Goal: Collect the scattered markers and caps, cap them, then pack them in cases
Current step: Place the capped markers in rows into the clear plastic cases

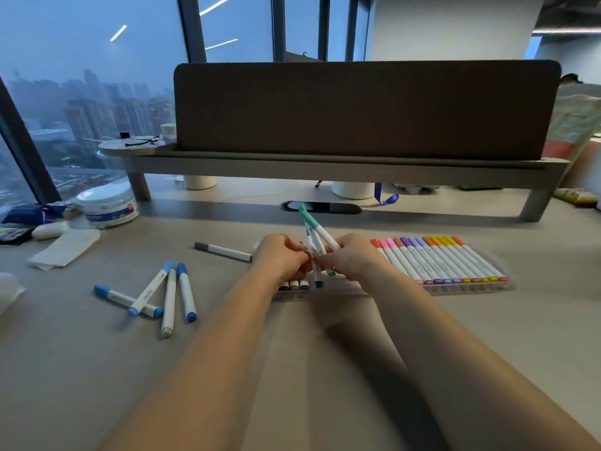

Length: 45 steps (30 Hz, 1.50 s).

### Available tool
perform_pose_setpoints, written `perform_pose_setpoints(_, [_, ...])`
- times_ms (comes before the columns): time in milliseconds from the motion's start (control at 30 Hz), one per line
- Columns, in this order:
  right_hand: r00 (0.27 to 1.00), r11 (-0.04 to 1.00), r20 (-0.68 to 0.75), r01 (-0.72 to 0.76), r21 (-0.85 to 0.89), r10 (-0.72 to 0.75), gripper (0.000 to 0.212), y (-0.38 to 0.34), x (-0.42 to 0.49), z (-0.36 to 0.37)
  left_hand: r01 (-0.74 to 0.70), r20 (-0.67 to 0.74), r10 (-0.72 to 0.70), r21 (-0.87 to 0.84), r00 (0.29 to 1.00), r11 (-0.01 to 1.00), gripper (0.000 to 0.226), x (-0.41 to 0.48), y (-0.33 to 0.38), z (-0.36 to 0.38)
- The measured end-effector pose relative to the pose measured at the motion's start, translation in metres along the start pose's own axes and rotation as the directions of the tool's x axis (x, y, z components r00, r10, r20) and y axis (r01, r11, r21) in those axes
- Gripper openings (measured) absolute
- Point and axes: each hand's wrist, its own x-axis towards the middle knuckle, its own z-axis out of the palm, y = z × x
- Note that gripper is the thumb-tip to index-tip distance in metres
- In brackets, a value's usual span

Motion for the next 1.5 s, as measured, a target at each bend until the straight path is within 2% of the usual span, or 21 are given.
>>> perform_pose_setpoints(200, [0.998, 0.995, -0.063, 0.022, -0.093, -0.028, 0.02, 0.006, 0.006, 0.013, -0.058, -0.105, 0.091, 0.284, 0.99, 0.957, 0.008, 0.006, -0.007, 0.0])
perform_pose_setpoints(333, [0.998, 0.999, -0.067, 0.004, -0.046, -0.007, 0.021, 0.007, 0.008, 0.011, -0.101, -0.097, 0.153, 0.408, 0.983, 0.907, 0.003, 0.005, -0.008, -0.004])
perform_pose_setpoints(400, [0.997, 0.999, -0.071, -0.019, 0.039, 0.022, 0.022, 0.006, 0.007, 0.005, -0.197, -0.035, 0.254, 0.533, 0.967, 0.823, 0.014, 0.006, -0.01, -0.005])
perform_pose_setpoints(467, [0.994, 0.994, -0.092, -0.041, 0.101, 0.051, 0.023, 0.007, 0.008, -0.001, -0.334, 0.103, 0.361, 0.665, 0.927, 0.668, 0.031, 0.01, -0.013, -0.005])
perform_pose_setpoints(533, [0.99, 0.987, -0.102, -0.077, 0.144, 0.092, 0.024, 0.006, 0.009, -0.006, -0.419, 0.258, 0.363, 0.762, 0.896, 0.493, 0.042, 0.01, -0.016, -0.004])
perform_pose_setpoints(600, [0.987, 0.974, -0.092, -0.114, 0.198, 0.134, 0.023, 0.006, 0.008, -0.008, -0.445, 0.334, 0.313, 0.793, 0.889, 0.417, 0.045, 0.011, -0.019, -0.003])
perform_pose_setpoints(900, [0.975, 0.965, -0.024, -0.213, 0.15, 0.219, 0.023, 0.003, 0.005, -0.016, -0.424, 0.362, 0.22, 0.767, 0.906, 0.482, 0.048, 0.015, -0.025, -0.002])
perform_pose_setpoints(1200, [0.963, 0.949, 0.015, -0.267, 0.168, 0.269, 0.021, 0.002, 0.0, -0.022, -0.384, 0.288, 0.255, 0.736, 0.923, 0.558, 0.046, 0.007, -0.027, -0.002])
perform_pose_setpoints(1333, [0.969, 0.963, -0.018, -0.241, 0.124, 0.245, 0.022, 0.003, 0.001, -0.016, -0.368, 0.267, 0.254, 0.731, 0.929, 0.575, 0.047, 0.002, -0.025, -0.003])
perform_pose_setpoints(1500, [0.988, 0.989, -0.046, -0.146, 0.031, 0.147, 0.027, 0.002, 0.0, -0.008, -0.36, 0.271, 0.238, 0.737, 0.933, 0.572, 0.048, 0.0, -0.022, -0.003])
